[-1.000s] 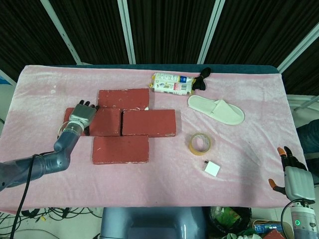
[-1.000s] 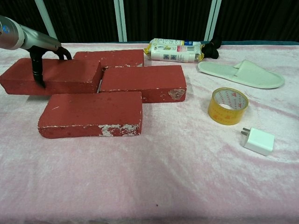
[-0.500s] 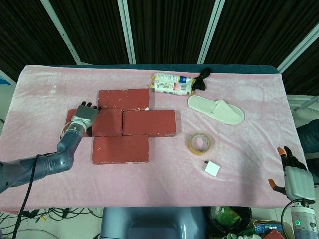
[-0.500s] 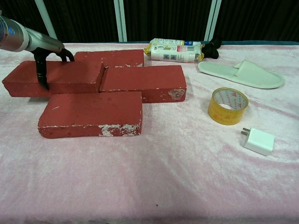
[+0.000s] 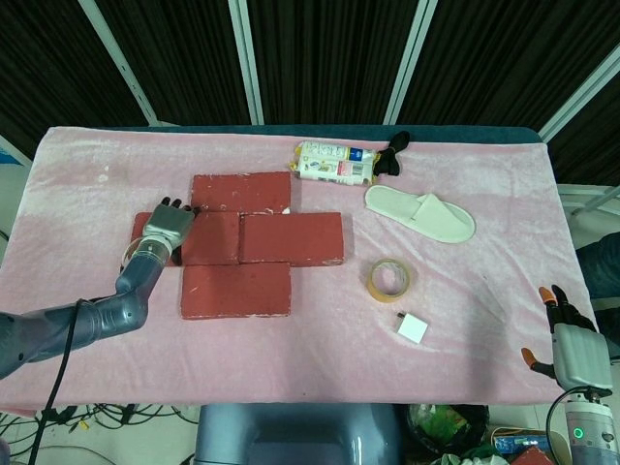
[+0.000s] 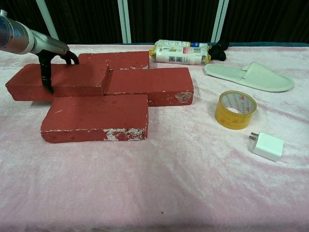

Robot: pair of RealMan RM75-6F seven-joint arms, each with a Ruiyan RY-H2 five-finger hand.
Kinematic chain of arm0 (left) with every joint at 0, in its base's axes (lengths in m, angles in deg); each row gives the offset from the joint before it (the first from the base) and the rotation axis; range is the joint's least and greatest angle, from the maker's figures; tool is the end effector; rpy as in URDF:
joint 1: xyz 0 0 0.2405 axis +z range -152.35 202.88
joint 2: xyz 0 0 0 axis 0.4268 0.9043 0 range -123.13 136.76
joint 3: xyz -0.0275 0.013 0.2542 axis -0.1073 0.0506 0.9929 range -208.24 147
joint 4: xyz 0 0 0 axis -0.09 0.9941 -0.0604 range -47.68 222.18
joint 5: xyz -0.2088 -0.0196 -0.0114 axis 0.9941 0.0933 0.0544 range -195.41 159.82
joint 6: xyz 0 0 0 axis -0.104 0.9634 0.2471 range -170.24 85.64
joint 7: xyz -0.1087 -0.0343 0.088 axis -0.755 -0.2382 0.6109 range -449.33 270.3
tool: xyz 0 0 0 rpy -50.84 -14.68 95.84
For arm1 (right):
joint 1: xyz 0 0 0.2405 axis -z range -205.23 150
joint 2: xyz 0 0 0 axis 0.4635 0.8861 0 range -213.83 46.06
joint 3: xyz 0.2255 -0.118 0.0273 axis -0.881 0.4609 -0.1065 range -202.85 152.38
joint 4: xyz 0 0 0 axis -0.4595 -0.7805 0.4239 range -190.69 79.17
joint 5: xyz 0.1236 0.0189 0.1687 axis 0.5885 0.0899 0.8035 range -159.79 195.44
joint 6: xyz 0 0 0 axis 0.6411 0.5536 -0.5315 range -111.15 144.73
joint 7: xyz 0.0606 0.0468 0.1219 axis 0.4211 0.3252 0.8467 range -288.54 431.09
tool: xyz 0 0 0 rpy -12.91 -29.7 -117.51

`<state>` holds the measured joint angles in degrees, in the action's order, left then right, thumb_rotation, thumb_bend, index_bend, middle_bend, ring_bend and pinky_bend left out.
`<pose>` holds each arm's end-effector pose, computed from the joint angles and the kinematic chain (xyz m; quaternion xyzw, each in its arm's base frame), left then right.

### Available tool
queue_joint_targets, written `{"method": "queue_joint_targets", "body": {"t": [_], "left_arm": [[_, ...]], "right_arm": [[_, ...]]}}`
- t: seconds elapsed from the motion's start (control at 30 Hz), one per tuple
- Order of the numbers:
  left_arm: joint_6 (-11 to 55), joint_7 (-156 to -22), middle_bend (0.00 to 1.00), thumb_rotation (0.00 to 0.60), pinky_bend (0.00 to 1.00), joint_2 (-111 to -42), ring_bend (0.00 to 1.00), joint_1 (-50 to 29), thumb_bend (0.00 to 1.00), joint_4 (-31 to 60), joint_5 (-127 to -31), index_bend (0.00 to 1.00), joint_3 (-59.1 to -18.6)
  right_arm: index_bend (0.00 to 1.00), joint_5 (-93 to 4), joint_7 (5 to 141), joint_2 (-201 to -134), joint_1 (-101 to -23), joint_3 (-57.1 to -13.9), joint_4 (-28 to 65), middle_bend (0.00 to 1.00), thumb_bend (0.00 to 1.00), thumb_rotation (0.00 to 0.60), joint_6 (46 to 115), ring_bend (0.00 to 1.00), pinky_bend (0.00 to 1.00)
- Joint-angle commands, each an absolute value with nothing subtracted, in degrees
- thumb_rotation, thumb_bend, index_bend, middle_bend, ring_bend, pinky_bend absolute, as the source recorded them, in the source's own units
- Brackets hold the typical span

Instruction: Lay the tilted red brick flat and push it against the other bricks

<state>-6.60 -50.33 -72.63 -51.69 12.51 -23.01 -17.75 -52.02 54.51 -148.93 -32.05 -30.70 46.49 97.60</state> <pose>-0.1621 0.4433 0.0351 -0.7694 -0.3808 -0.0671 0.5084 -0.3122 -0.1802 0.1445 0.5503 -0.4440 0.2889 0.6454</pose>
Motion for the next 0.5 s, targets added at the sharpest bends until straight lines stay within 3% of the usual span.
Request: {"method": "queue_joint_targets", "body": {"t": [0.03,0.23,0.5], "left_arm": [[-6.49,-50.14,0.19,0.600,0.00,-72.82,0.00,-51.78,0.04,12.53,-22.81,0.14,-17.81],[-6.52,-49.90,0.18,0.600,0.00,-73.12,0.00,-51.93,0.04,12.71,-22.43,0.12,-18.12],[-7.22,-50.41,0.09,0.600,0.00,-72.83,0.00,-51.75,0.00,12.59,-22.10,0.00,-18.59]], "right_arm": [[0.08,-51.97,54.55,-148.92,-32.05,-30.72,46.50,0.01,0.16,0.600,97.60,0.15,0.23],[0.08,-52.05,54.52,-148.94,-32.08,-30.71,46.42,0.01,0.16,0.600,97.66,0.15,0.23],[0.08,-52.47,54.33,-149.01,-32.10,-30.60,46.16,0.01,0.16,0.600,97.89,0.15,0.23]]}}
